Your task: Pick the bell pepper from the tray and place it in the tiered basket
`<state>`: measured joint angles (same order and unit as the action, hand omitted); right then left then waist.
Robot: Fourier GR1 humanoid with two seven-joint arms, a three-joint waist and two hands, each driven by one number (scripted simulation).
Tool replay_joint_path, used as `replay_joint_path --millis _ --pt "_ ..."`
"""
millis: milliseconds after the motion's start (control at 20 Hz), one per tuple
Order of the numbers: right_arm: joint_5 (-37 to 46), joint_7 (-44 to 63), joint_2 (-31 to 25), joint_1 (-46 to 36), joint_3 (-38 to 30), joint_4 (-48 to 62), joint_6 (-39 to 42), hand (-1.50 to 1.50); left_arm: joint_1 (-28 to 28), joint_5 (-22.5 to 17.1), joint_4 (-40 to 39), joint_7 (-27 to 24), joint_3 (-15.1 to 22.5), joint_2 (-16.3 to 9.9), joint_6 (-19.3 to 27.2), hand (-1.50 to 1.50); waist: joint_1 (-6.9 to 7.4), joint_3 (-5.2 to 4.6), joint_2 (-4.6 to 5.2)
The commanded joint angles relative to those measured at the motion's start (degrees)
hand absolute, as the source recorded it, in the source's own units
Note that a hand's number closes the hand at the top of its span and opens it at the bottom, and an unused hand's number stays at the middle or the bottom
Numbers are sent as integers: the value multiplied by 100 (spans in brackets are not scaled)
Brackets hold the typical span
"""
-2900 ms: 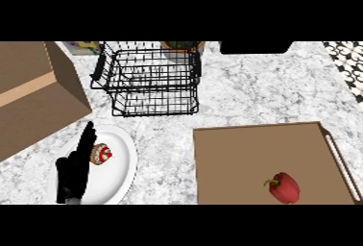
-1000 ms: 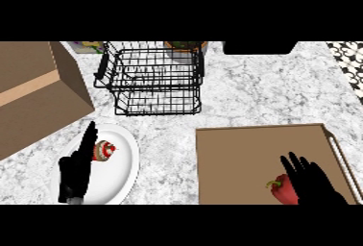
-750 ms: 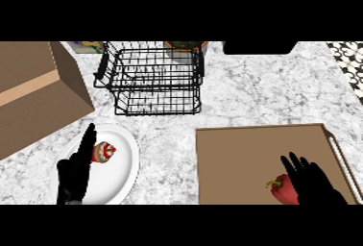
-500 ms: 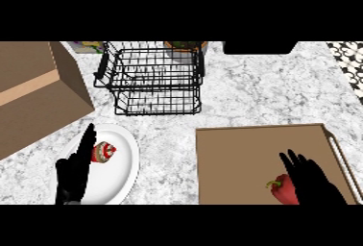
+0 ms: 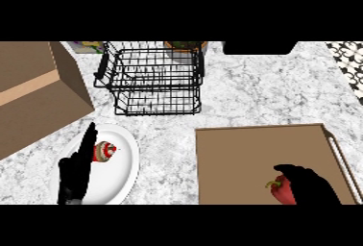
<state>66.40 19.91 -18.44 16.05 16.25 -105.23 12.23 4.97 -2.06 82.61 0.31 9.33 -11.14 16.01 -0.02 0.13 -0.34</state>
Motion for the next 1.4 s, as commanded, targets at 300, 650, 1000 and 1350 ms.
replay_joint_path --millis 300,650,1000,1350 --pt "410 -819 -104 -490 68 980 -646 150 150 12 -123 -43 -121 79 -234 0 19 -11 34" --pt "554 -582 474 -1669 375 1358 89 150 -9 106 -323 29 -108 143 -274 0 80 -14 49" --pt "-313 -483 1380 -3259 -286 2186 1105 150 112 125 26 188 -107 128 -280 0 78 -12 38" --pt "-1606 110 1831 -3286 -1150 255 1247 150 -63 166 -208 219 -149 297 -140 0 -110 -15 -6"
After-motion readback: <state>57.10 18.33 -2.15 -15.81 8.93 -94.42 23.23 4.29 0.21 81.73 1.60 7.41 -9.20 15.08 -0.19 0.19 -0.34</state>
